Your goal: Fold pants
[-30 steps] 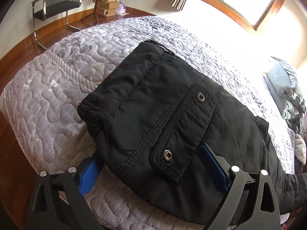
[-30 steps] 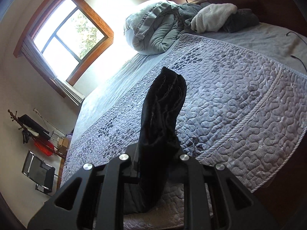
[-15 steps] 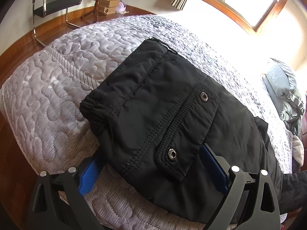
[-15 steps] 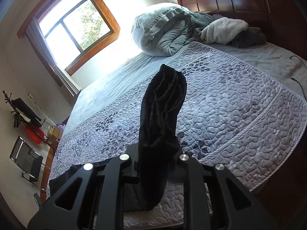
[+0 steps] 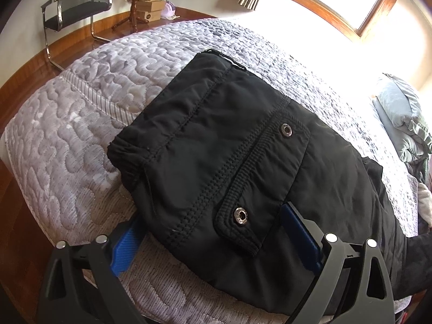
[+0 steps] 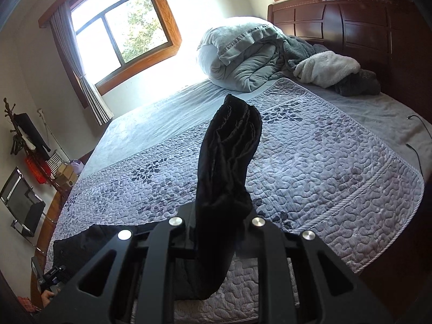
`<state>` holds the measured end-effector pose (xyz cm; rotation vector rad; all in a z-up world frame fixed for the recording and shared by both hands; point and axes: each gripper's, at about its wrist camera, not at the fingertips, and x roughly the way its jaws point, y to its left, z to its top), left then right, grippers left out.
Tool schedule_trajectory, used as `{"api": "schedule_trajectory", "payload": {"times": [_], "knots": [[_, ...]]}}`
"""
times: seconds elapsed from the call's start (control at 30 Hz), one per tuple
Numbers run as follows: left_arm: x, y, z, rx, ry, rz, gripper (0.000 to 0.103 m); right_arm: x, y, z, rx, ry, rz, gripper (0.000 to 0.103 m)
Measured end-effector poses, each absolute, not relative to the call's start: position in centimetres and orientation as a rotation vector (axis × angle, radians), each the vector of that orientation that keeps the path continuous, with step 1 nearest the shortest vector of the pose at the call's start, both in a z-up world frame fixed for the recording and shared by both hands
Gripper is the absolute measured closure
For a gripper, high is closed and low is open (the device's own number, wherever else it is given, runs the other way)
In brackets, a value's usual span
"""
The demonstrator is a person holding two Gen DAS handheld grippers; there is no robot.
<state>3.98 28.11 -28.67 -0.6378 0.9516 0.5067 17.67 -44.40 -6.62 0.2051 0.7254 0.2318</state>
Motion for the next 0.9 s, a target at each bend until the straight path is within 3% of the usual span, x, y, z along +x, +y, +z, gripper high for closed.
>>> {"api": "schedule_trajectory", "payload": {"times": [0.9], "knots": [[4.0, 28.2, -28.9, -0.649, 0.95, 0.519, 0.006, 17.5, -41.2, -4.7, 0.05, 0.697, 0.282, 0.087]]}}
